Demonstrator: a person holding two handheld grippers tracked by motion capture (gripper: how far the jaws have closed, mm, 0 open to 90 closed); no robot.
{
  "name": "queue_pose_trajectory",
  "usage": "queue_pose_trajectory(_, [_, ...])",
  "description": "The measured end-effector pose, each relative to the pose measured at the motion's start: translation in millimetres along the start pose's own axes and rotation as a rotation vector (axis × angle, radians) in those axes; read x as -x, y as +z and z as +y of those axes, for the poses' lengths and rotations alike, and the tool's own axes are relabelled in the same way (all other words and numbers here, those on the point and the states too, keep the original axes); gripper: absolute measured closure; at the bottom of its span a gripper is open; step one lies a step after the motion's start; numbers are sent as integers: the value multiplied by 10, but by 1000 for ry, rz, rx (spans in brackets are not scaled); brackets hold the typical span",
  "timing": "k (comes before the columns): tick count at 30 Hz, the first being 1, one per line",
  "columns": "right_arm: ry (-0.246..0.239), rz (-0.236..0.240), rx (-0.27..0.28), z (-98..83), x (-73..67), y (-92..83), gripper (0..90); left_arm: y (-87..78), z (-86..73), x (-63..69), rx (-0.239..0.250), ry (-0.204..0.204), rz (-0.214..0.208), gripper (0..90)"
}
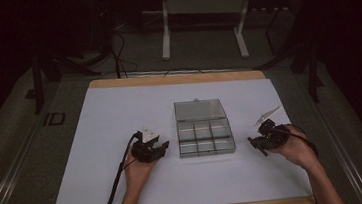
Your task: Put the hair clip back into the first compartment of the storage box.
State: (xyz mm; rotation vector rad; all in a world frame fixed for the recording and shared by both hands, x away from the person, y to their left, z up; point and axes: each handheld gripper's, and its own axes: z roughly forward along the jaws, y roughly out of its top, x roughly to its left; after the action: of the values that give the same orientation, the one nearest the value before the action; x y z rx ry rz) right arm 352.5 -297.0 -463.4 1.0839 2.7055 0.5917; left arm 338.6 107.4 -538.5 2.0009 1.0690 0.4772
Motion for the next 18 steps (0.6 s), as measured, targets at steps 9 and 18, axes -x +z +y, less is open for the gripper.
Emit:
queue_pose_trajectory(9, [-11, 7, 42, 63, -46, -65, 808, 0, 0, 1, 0, 1, 1, 523])
queue_pose_trajectory(18, [-13, 16, 69, 111, -69, -92, 808, 0, 0, 4, -1, 3, 2, 522])
